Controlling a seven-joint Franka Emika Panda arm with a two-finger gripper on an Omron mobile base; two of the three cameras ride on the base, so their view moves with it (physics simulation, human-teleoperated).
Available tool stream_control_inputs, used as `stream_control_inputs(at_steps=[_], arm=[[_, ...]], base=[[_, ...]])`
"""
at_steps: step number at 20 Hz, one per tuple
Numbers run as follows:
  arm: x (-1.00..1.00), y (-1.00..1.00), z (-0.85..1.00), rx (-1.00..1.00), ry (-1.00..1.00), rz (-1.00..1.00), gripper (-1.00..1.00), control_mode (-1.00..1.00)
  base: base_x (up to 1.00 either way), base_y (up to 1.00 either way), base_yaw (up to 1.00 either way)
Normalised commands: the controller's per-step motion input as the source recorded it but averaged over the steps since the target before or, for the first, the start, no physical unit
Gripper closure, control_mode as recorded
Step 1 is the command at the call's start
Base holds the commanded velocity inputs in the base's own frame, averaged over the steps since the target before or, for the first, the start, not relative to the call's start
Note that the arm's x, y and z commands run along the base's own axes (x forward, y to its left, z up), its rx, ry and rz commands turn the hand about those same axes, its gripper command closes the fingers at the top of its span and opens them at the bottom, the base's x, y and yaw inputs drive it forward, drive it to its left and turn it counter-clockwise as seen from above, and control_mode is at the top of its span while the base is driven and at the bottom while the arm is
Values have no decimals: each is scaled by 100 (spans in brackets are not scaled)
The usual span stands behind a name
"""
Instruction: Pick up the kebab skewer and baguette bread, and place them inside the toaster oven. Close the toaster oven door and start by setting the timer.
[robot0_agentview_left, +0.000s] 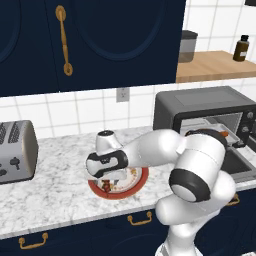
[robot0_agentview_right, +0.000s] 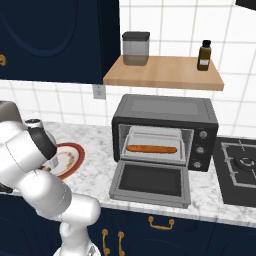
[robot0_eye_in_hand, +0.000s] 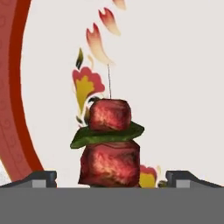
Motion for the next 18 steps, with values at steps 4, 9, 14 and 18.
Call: stream_control_inputs(at_steps=[4, 9, 14, 18], arm=[[0, 0, -18, 0, 0, 2, 100, -100], [0, 0, -7, 0, 0, 0, 100, -100], [-12, -10, 27, 0, -4, -5, 100, -100], [-25, -46, 53, 0, -6, -8, 100, -100]], base=[[0, 0, 0], [0, 0, 0], [0, 0, 0], [0, 0, 0]])
